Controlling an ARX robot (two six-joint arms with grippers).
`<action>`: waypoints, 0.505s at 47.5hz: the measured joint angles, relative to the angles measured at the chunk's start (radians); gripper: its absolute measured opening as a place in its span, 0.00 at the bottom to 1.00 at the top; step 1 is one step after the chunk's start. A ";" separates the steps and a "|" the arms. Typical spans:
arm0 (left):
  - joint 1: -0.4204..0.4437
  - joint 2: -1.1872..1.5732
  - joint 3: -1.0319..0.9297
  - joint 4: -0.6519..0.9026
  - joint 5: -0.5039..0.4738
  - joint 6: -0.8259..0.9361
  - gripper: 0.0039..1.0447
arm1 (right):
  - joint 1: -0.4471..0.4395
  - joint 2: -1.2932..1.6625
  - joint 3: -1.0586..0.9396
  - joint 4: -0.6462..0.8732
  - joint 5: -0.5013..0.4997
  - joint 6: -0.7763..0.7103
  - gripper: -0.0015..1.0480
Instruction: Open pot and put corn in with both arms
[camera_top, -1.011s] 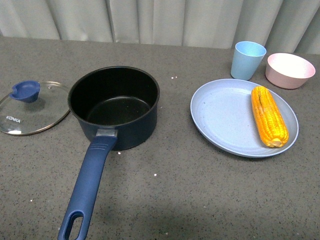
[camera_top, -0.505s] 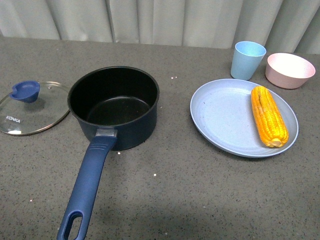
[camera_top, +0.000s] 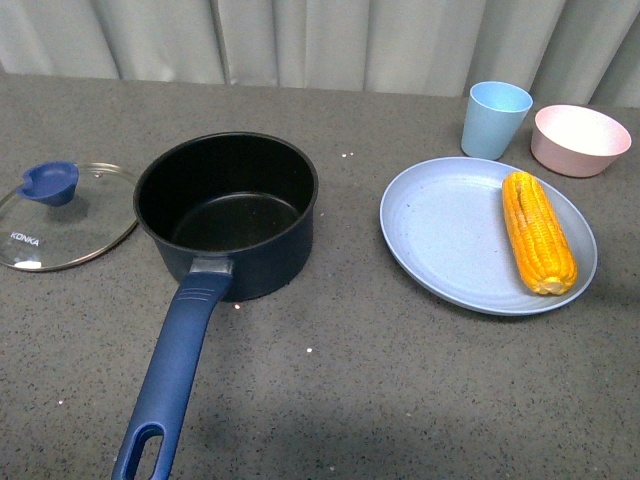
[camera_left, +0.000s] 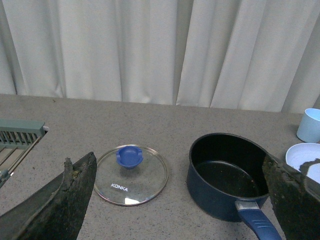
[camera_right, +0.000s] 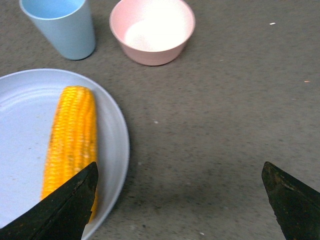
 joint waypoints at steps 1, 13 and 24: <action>0.000 0.000 0.000 0.000 0.000 0.000 0.94 | 0.008 0.019 0.024 -0.019 -0.009 0.008 0.91; 0.000 0.000 0.000 0.000 0.000 0.000 0.94 | 0.119 0.226 0.304 -0.261 -0.059 0.101 0.91; 0.000 0.000 0.000 0.000 0.000 0.000 0.94 | 0.168 0.363 0.447 -0.413 -0.022 0.185 0.91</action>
